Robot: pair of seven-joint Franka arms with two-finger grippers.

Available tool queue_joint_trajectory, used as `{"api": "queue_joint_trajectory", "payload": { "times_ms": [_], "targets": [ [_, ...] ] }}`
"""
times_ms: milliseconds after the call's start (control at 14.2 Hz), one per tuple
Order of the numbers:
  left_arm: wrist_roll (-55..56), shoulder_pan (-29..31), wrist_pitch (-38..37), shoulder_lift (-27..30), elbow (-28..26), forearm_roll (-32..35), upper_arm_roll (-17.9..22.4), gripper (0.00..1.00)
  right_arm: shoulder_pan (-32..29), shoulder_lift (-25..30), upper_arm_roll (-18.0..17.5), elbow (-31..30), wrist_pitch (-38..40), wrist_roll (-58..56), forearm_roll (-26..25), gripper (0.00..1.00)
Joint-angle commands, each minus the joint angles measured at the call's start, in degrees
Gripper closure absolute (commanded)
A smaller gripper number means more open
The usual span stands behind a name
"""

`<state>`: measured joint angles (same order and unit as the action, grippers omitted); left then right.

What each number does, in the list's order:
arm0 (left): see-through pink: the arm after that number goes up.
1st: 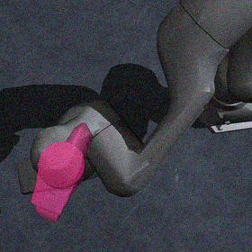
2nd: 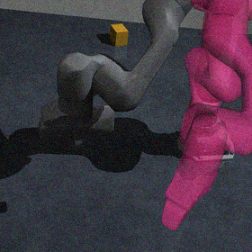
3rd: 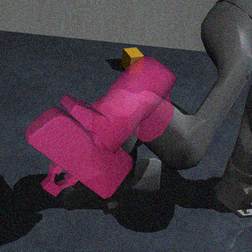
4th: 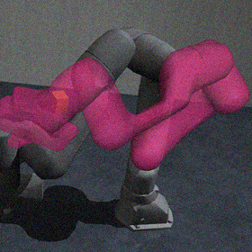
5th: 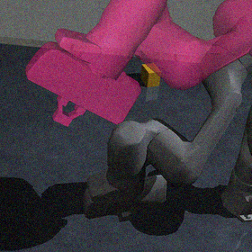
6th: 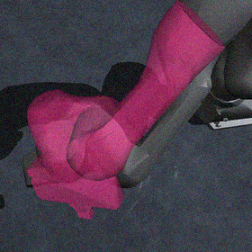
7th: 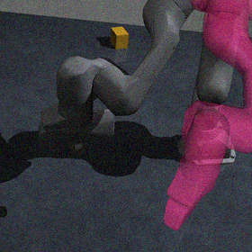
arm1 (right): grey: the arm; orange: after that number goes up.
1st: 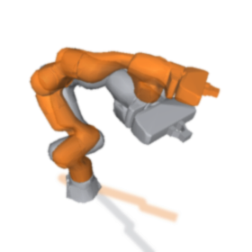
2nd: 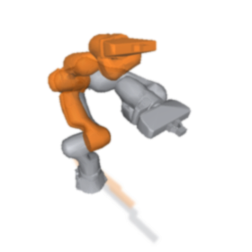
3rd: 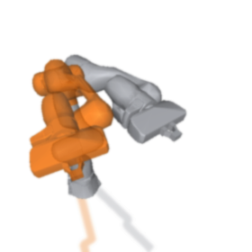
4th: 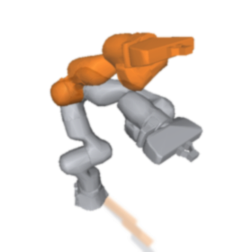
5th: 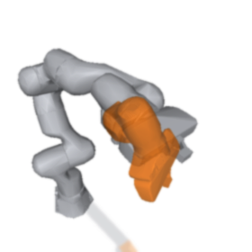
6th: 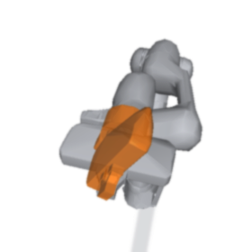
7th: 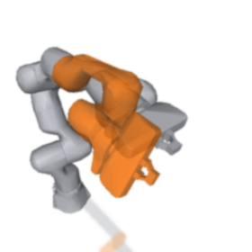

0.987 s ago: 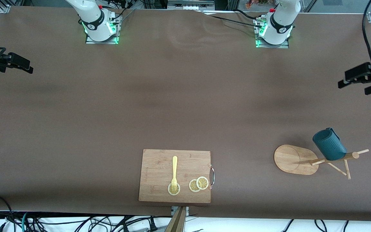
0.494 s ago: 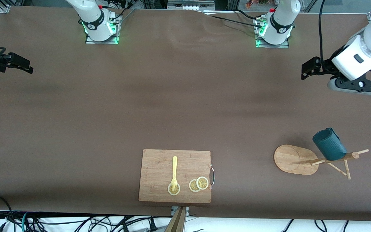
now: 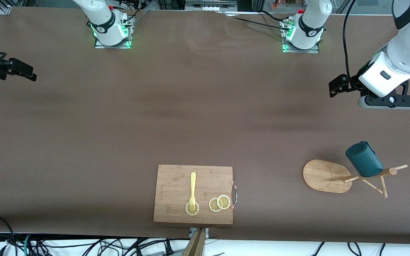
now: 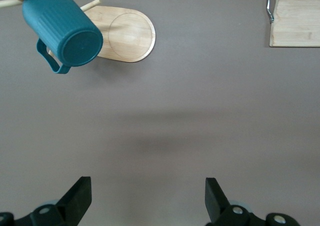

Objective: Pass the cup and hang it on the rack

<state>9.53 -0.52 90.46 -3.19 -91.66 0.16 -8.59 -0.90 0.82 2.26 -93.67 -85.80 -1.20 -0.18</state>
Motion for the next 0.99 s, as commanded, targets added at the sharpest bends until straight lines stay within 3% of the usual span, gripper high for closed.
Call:
{"api": "queue_joint_trajectory", "payload": {
  "times_ms": [0,917],
  "targets": [
    [1.5,-0.3,2.4,4.5,-5.4,0.6,0.8,0.00,-0.5,0.2,-0.2,0.4,0.4,-0.9,0.7,0.00],
    [-0.1,0.7,0.2,4.6,-3.8,0.6,0.6,0.00,-0.5,0.1,-0.3,0.4,0.4,-0.9,0.8,0.00]
  ]
}}
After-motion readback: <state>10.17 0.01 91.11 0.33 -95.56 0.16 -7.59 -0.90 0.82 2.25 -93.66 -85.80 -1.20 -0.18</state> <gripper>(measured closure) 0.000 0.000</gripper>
